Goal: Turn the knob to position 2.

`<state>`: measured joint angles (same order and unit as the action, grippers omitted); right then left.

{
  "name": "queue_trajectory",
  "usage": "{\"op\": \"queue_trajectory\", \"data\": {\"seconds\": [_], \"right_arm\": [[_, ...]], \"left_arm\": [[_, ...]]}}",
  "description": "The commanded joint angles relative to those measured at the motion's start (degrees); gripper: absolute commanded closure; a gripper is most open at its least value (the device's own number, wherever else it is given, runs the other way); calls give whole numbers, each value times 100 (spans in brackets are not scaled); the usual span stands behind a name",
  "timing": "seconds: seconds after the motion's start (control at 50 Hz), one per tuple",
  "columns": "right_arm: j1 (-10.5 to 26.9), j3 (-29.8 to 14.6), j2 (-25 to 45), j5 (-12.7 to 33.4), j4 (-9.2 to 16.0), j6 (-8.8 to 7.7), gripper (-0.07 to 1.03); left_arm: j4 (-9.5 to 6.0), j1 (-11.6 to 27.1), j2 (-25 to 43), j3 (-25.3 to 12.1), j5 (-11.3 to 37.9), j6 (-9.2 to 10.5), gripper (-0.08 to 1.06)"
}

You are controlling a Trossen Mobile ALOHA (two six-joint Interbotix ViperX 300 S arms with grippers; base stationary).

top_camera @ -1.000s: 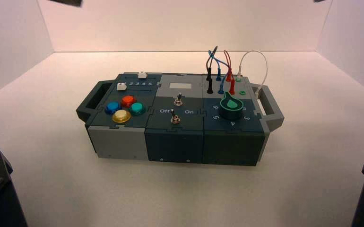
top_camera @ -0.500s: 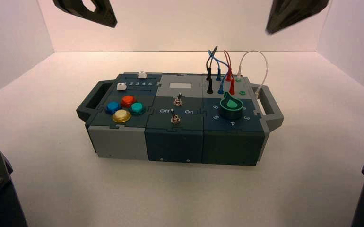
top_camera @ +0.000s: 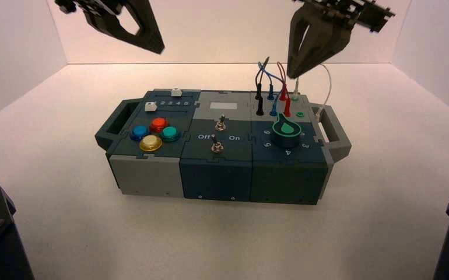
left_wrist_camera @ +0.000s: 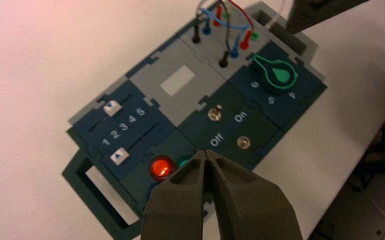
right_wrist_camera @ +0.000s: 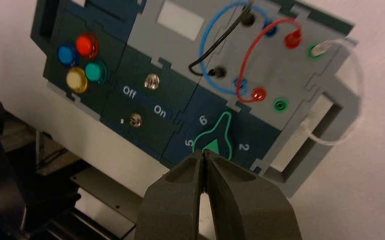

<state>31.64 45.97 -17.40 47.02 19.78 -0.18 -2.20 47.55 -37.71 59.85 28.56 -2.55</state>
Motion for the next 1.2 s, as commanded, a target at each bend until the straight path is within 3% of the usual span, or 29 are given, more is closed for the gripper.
{"op": "queue_trajectory", "data": {"seconds": [0.02,0.32,1.2], "right_arm": [[132,-114,132,18,123,35,99],[132,-26,545,9,132,26,99],[132,-457,1195,-88,132,-18,99]], "left_arm": [[-9,211,132,-237,-26,0,100],[-9,352,237,-281,-62,-9,100],[18,352,246,-290,-35,-53,100]]}}
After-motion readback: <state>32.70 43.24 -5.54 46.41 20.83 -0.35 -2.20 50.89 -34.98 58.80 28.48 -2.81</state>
